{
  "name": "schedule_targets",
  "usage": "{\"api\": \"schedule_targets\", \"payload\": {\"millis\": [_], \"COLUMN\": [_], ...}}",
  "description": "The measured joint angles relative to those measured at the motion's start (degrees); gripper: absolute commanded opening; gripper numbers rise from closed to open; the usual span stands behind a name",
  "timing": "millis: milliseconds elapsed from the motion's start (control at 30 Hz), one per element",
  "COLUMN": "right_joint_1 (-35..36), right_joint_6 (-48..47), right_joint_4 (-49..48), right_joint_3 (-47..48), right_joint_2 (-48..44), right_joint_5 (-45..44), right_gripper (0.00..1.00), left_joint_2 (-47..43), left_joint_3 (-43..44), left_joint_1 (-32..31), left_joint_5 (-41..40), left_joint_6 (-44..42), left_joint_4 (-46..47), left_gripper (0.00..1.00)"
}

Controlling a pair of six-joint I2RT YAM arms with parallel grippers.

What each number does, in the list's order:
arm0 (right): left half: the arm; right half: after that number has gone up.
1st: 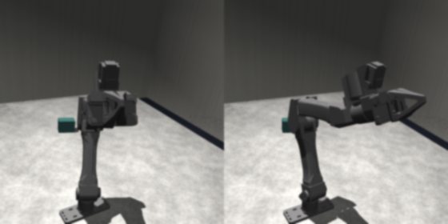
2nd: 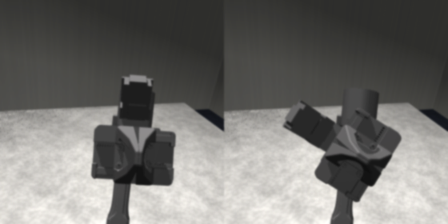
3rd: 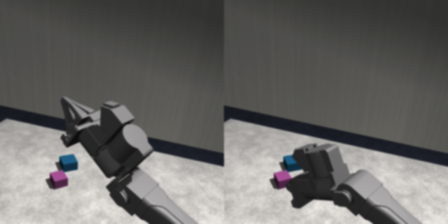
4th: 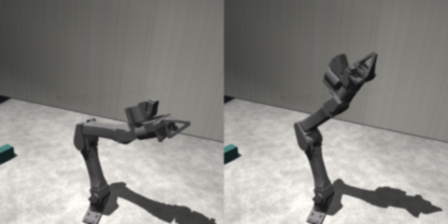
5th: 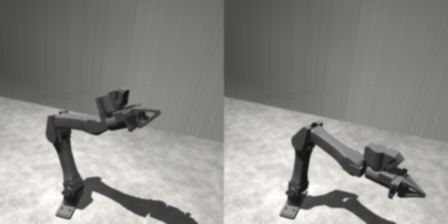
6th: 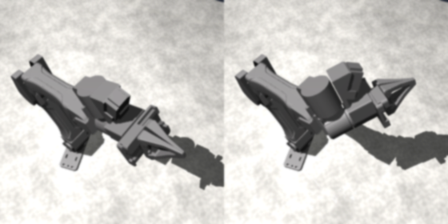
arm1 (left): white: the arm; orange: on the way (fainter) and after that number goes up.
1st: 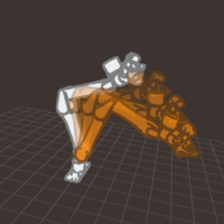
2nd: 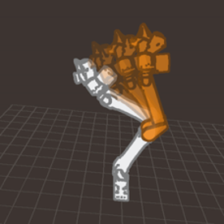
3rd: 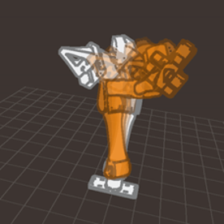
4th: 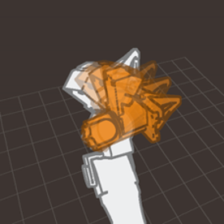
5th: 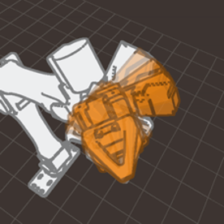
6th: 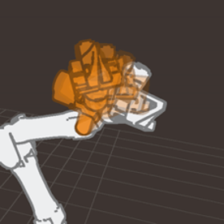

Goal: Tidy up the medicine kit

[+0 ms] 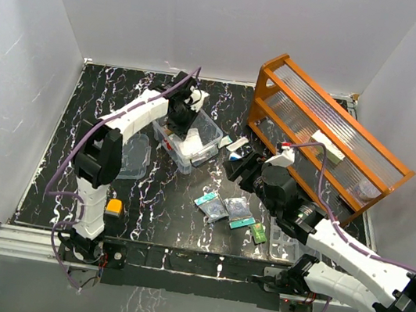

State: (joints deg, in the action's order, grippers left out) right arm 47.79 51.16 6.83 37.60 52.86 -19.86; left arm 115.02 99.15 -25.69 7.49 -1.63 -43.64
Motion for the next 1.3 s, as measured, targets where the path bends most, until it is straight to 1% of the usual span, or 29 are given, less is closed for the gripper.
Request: {"api": "schedule_targets", "payload": {"millis": [133, 367, 500, 633, 800, 867, 933, 1033, 1100, 1233, 1300], "right_joint_1": [0.0, 0.0, 0.0, 0.0, 0.0, 0.0, 0.0, 0.0, 0.0, 0.0, 0.0], "right_joint_6": [0.2, 0.4, 1.1, 1.5, 1.5, 1.5, 1.5, 1.5, 1.5, 1.6, 1.7], "right_joint_4": [0.0, 0.1, 0.1, 0.1, 0.1, 0.1, 0.1, 0.1, 0.1, 0.1, 0.1], "right_joint_3": [0.0, 0.0, 0.0, 0.0, 0.0, 0.0, 0.0, 0.0, 0.0, 0.0, 0.0], "right_joint_2": [0.1, 0.9, 0.9, 0.9, 0.8, 0.8, 0.7, 0.7, 0.7, 0.6, 0.5], "right_joint_5": [-0.1, 0.0, 0.1, 0.1, 0.1, 0.1, 0.1, 0.1, 0.1, 0.1, 0.1], "right_gripper": [0.65, 0.65, 0.65, 0.65, 0.65, 0.65, 0.65, 0.65, 0.65, 0.65, 0.65], "left_joint_2": [0.0, 1.0, 2.5, 4.4, 6.3, 6.3, 6.3, 6.3, 6.3, 6.3, 6.3], "left_joint_3": [-0.8, -1.5, -1.7, -1.1, -0.5, -0.5, -0.5, -0.1, 0.5, 3.3, 4.9], "left_joint_1": [-0.5, -2.3, -2.6, -2.6, -2.5, -2.5, -2.5, -2.5, -2.5, -2.6, -2.6], "left_joint_5": [-1.3, -6.0, -6.7, -8.7, -9.0, -9.0, -9.4, -9.6, -9.4, -9.2, -9.1], "left_joint_6": [0.1, 0.0, -0.3, -0.3, -0.5, -0.7, -0.8, -1.0, -1.0, -0.5, -0.3], "left_joint_4": [-0.2, -0.8, -1.1, -2.0, -3.0, -3.1, -3.2, -4.0, -5.0, -7.7, -8.3], "left_gripper": [0.00, 0.00, 0.00, 0.02, 0.03, 0.06, 0.12, 0.25, 0.32, 0.34, 0.31]}}
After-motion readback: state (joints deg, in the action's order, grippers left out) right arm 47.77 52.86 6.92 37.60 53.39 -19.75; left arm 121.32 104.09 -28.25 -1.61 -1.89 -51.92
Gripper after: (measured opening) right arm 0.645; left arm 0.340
